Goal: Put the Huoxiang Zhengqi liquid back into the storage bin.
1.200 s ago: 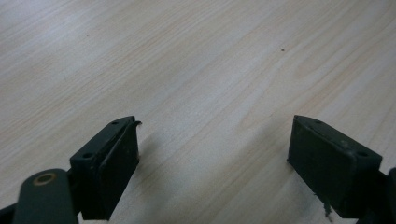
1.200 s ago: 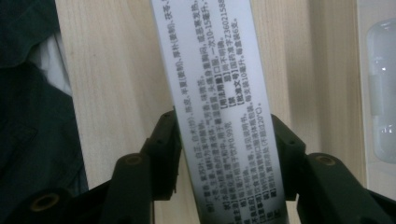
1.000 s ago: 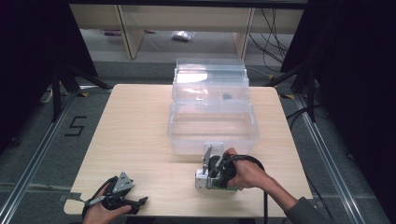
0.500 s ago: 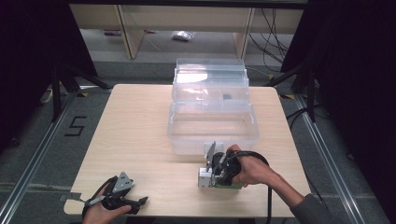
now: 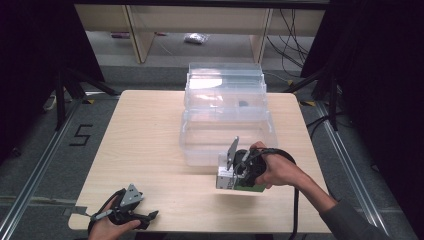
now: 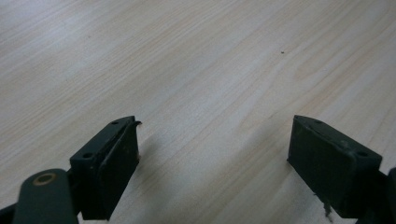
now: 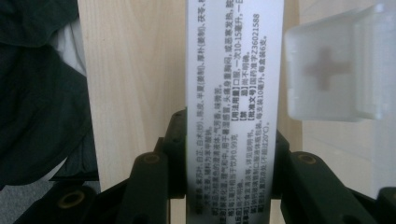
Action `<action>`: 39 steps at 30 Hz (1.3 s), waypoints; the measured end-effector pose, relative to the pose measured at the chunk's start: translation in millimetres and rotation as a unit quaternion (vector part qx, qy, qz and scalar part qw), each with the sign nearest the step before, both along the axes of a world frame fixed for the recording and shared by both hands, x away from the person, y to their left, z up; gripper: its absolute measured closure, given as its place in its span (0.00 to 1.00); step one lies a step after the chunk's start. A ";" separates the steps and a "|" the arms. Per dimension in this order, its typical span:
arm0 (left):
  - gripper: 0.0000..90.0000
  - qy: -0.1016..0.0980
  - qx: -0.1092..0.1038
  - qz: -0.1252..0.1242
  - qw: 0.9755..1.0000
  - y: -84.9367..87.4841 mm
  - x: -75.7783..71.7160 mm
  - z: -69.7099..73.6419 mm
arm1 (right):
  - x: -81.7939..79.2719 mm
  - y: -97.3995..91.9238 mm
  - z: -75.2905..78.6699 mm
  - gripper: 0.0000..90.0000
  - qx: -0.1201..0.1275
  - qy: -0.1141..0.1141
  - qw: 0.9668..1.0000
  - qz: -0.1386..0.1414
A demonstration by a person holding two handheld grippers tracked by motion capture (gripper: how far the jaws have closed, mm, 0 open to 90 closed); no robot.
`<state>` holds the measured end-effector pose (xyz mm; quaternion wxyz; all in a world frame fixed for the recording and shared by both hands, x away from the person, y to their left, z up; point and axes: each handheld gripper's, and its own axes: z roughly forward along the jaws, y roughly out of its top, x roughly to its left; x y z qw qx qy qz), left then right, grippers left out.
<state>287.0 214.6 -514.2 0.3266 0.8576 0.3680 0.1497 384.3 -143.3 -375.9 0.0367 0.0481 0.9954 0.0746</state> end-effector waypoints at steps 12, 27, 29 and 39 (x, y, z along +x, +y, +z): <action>0.18 0.004 0.010 -0.009 1.000 1.5 0.4 1.2 | 13.7 0.1 36.8 0.72 0.005 -0.014 1.000 0.007; 0.18 0.004 0.010 -0.010 1.000 1.5 0.3 1.0 | 44.0 -7.6 78.8 0.72 0.026 -0.027 0.999 -0.007; 0.18 0.001 0.008 -0.011 1.000 1.5 0.3 0.5 | 50.3 -8.2 80.1 0.72 0.021 -0.029 0.999 -0.006; 0.18 0.001 0.006 -0.009 1.000 1.7 0.4 0.2 | 84.3 -12.8 78.4 0.72 0.015 -0.032 0.999 -0.021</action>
